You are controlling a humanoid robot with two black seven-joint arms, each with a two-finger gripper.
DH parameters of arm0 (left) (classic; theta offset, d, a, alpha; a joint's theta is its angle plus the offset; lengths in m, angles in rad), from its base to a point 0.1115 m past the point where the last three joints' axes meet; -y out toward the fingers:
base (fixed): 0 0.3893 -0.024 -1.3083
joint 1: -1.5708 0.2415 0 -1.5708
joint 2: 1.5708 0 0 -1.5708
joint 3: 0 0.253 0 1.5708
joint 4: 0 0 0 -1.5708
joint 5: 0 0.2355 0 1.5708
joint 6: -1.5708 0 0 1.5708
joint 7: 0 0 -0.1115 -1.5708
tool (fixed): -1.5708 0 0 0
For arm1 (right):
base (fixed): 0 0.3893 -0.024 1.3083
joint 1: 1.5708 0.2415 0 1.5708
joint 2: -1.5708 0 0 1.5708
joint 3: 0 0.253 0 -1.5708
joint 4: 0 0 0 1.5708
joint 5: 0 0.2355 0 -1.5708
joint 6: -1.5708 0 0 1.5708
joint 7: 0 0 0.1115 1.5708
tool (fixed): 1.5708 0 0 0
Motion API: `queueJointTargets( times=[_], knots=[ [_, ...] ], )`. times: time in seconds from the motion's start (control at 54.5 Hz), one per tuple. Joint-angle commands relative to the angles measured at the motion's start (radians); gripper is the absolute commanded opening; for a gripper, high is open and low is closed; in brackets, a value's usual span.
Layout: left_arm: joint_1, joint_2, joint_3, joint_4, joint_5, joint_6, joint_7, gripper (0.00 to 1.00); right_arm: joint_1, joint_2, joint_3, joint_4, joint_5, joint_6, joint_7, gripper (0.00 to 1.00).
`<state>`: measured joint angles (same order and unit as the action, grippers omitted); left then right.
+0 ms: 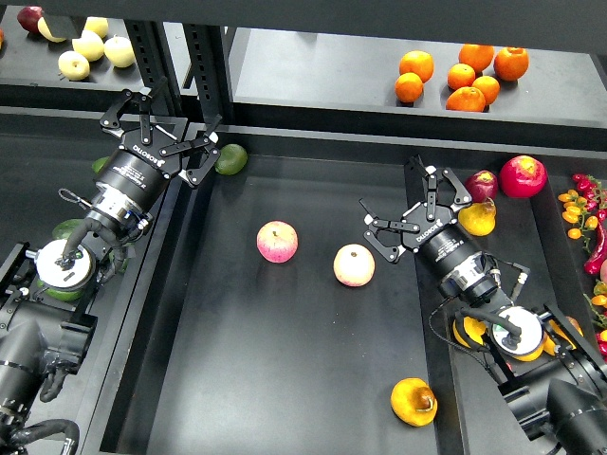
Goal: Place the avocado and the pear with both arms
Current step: 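Raise the left gripper back above the central bin, then move the right gripper down toward the yellow pear in the side bin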
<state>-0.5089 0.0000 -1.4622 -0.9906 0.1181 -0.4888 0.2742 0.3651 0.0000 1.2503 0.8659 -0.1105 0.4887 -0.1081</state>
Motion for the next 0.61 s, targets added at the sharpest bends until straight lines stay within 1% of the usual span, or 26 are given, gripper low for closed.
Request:
queueJointTargets(
  times=[0.0, 0.037, 0.11, 0.239, 0.294, 0.349, 0.495, 0.587],
  knots=[
    [0.0, 0.0, 0.02, -0.007, 0.0, 0.0, -0.001, 0.96, 0.0, 0.0, 0.0, 0.01, 0.0, 0.0, -0.007, 0.99],
    [0.0, 0.0, 0.026, -0.011, 0.0, 0.0, -0.003, 0.99, 0.002, 0.0, -0.002, 0.012, 0.0, 0.0, -0.008, 0.99],
    [0.0, 0.0, 0.032, -0.014, 0.0, 0.0, -0.003, 0.99, 0.002, 0.0, -0.002, 0.015, 0.0, 0.0, -0.008, 1.0],
    [0.001, 0.0, 0.04, -0.016, -0.002, 0.0, -0.018, 1.0, 0.003, 0.0, 0.0, 0.024, 0.0, 0.0, -0.008, 1.0],
    [0.004, 0.0, 0.042, -0.014, -0.002, 0.0, -0.02, 1.0, 0.008, 0.0, 0.012, 0.035, 0.0, 0.0, -0.027, 1.0],
    [0.006, 0.0, 0.046, -0.013, -0.002, 0.0, -0.02, 1.0, 0.018, 0.0, 0.024, 0.041, 0.0, 0.0, -0.05, 0.99],
    [0.015, 0.0, 0.055, -0.014, -0.002, 0.0, -0.02, 1.0, 0.089, 0.0, 0.046, 0.047, 0.0, 0.0, -0.165, 0.99],
    [0.018, 0.0, 0.056, -0.014, -0.002, 0.0, -0.018, 1.0, 0.121, 0.0, 0.041, 0.056, -0.006, 0.0, -0.211, 0.99]
  ],
)
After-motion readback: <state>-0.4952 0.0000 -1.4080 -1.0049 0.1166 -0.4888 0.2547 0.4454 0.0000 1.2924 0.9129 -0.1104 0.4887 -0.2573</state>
